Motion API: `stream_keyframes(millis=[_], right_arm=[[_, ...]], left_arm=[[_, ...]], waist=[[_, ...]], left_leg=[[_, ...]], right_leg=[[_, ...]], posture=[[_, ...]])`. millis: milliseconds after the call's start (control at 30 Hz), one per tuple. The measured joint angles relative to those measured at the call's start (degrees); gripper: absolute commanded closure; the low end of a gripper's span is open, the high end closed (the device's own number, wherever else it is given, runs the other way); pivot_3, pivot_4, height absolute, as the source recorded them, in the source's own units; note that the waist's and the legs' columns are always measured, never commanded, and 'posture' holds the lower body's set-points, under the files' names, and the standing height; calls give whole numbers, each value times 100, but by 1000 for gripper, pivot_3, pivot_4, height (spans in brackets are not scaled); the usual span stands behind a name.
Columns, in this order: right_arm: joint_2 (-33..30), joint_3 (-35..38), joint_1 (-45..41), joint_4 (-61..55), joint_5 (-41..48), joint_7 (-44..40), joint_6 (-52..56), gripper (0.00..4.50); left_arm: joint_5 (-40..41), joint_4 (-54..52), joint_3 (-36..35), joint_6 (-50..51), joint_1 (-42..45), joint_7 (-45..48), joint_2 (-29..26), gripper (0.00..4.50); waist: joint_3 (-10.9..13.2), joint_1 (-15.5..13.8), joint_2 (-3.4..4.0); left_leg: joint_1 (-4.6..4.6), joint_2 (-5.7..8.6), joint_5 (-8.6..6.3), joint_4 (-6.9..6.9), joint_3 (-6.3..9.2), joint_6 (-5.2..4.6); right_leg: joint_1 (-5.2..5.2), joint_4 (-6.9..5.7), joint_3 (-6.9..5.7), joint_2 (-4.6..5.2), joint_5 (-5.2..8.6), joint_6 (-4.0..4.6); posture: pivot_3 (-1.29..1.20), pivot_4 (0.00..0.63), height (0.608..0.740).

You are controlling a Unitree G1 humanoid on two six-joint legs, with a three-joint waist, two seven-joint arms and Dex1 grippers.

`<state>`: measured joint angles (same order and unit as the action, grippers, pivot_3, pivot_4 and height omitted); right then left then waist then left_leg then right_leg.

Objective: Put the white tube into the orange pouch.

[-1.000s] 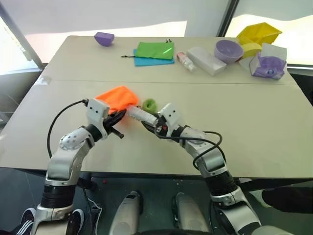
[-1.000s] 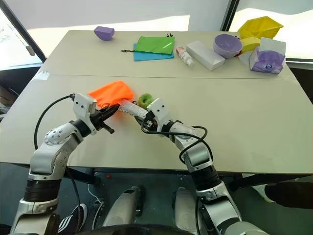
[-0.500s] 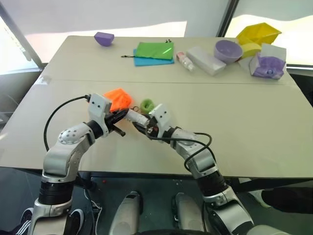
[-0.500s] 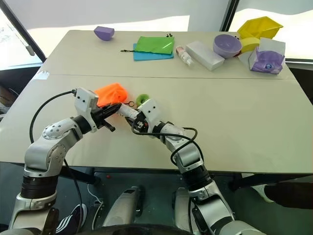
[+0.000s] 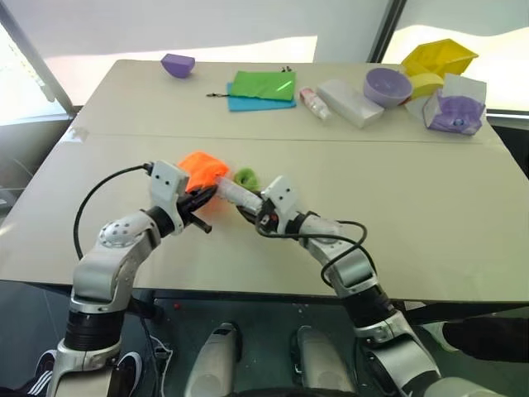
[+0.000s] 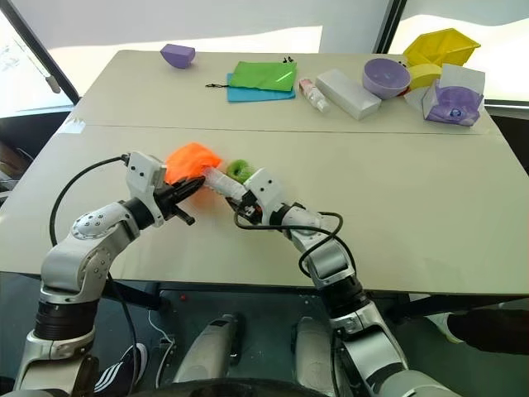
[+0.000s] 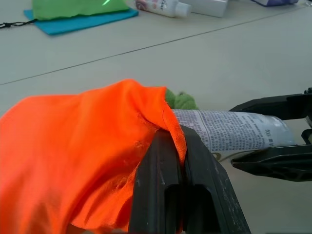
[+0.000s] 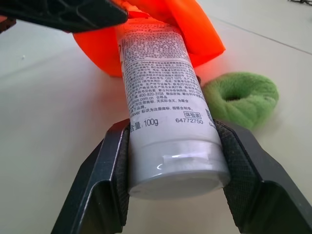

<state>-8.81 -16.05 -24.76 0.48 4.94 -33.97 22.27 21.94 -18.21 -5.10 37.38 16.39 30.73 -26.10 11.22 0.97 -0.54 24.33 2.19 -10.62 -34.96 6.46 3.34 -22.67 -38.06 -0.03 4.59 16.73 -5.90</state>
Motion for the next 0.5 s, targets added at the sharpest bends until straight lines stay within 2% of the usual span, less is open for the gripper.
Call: stream_keyframes(millis=[200,333,500], right_arm=[[-142,-168,111,-514,176,-336,282,2207],[383,-130,-53,-117,136,134,280,2207],[457,-84,-154,70,95,357,155,2207]], left_arm=[[-1,1,20,-47,7,28,-14,4500],[-4,1,48,-53,7,30,-18,4500],[-4,1,39,-57,-7,23,-25,4500]], waist=[[0,10,0],[0,12,0],[0,-17,0]], left_leg=[[0,-3,0,1,0,0],[0,-4,1,2,1,2],[3,0,1,0,-1,2]], right_leg=[[-1,0,0,-1,0,1],[-4,0,0,-2,-4,7],[-1,7,1,4,-4,6]], posture=[[0,150,740],[0,150,740],[0,150,740]])
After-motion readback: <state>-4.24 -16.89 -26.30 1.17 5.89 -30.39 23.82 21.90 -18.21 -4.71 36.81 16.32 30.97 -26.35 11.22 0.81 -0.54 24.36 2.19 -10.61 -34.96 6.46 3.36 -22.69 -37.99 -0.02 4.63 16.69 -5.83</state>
